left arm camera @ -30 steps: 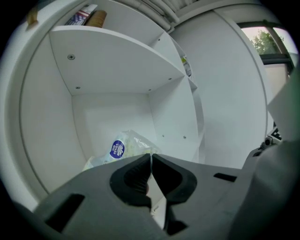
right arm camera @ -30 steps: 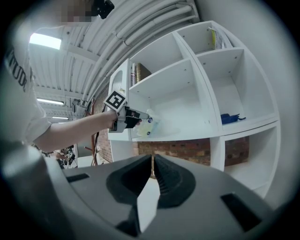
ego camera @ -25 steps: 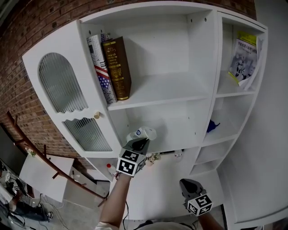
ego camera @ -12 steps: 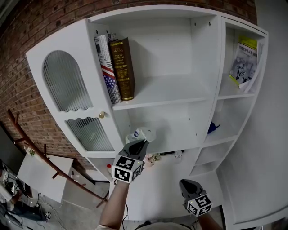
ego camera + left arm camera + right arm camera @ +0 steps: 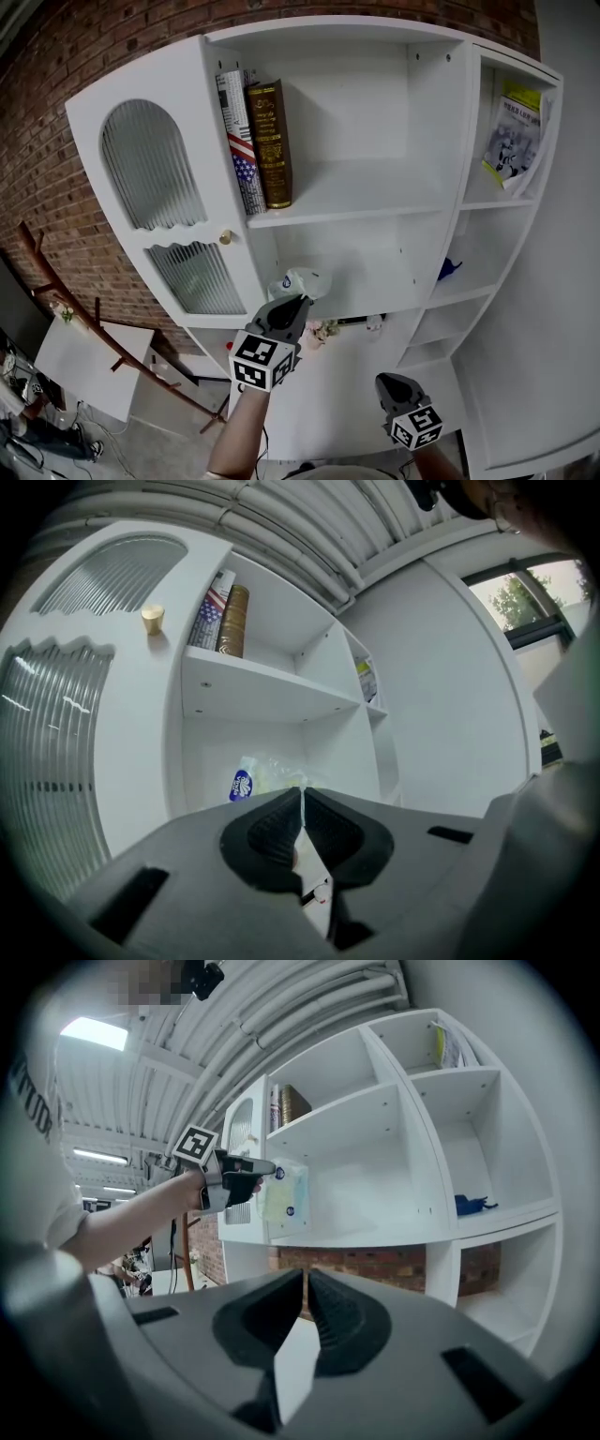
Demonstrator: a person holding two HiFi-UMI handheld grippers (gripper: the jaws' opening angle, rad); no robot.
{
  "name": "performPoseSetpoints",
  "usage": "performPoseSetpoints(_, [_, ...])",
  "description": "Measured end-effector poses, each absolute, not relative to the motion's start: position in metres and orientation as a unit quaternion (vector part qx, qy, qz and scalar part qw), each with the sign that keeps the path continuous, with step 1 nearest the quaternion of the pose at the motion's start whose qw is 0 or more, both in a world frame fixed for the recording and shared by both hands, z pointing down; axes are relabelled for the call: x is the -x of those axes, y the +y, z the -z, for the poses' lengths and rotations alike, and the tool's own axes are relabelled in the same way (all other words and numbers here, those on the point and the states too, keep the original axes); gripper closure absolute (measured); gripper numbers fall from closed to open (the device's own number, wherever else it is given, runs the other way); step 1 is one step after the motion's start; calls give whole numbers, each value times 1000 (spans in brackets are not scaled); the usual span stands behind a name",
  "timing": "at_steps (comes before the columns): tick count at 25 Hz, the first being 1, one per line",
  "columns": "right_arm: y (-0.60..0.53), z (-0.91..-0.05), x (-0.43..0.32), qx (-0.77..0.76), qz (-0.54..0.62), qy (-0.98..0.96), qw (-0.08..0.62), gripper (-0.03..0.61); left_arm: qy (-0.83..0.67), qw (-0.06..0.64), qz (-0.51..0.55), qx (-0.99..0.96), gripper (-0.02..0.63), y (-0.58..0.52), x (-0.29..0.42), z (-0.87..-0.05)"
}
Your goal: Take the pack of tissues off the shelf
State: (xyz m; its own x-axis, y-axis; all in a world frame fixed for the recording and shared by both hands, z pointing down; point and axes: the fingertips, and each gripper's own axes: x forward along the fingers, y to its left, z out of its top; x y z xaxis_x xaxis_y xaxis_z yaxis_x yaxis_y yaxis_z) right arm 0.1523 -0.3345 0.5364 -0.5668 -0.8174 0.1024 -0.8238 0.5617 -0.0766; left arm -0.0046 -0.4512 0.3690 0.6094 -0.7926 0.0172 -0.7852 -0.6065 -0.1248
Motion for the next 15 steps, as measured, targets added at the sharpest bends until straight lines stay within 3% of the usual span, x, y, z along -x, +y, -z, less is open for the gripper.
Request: performPoseSetpoints(15, [-336, -529, -142, -468, -49, -882, 31, 543, 424, 49, 3, 904, 583, -417, 20, -356])
